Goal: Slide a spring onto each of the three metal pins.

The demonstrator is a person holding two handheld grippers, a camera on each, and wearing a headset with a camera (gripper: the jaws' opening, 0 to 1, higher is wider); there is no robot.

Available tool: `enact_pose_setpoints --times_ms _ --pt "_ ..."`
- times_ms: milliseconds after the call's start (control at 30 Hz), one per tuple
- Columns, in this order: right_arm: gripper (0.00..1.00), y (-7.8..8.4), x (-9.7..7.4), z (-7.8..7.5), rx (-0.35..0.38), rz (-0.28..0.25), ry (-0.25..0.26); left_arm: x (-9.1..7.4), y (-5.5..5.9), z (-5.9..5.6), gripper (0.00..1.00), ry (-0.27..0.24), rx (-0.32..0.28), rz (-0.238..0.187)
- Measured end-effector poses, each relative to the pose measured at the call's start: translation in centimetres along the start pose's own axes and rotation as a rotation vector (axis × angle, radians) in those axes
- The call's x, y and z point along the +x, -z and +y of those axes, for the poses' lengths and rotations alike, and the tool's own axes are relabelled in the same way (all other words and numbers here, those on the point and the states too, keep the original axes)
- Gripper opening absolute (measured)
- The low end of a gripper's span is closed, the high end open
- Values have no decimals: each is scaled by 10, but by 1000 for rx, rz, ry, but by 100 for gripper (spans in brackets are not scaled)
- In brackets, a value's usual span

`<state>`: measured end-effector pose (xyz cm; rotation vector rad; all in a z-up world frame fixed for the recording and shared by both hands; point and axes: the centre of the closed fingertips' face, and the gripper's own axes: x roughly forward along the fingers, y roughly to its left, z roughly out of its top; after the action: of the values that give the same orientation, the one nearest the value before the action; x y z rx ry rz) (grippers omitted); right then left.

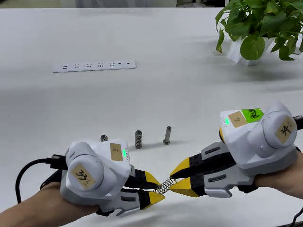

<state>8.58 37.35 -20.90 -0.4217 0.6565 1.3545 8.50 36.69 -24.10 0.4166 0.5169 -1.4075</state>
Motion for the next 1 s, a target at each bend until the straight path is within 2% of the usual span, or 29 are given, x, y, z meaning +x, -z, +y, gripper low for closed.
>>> enact_pose_setpoints --times_ms 133,300,500,767,867,1000 --pt "12 0 0 0 -28 24 3 3 0 0 9 1 -9 -3" --pt "12 5 0 -1 -95 99 14 6 1 -1 9 5 -15 -2" --pt "12 4 -1 0 -122 117 13 9 0 -2 9 6 -19 -8" --pt "12 6 -4 -2 -120 127 7 9 -2 -2 9 6 -8 -18" --pt "22 6 -5 -4 -118 134 10 10 -5 -2 9 6 -8 -26" --pt "21 8 -6 -4 -141 160 -2 11 -7 -2 9 8 -5 -31"
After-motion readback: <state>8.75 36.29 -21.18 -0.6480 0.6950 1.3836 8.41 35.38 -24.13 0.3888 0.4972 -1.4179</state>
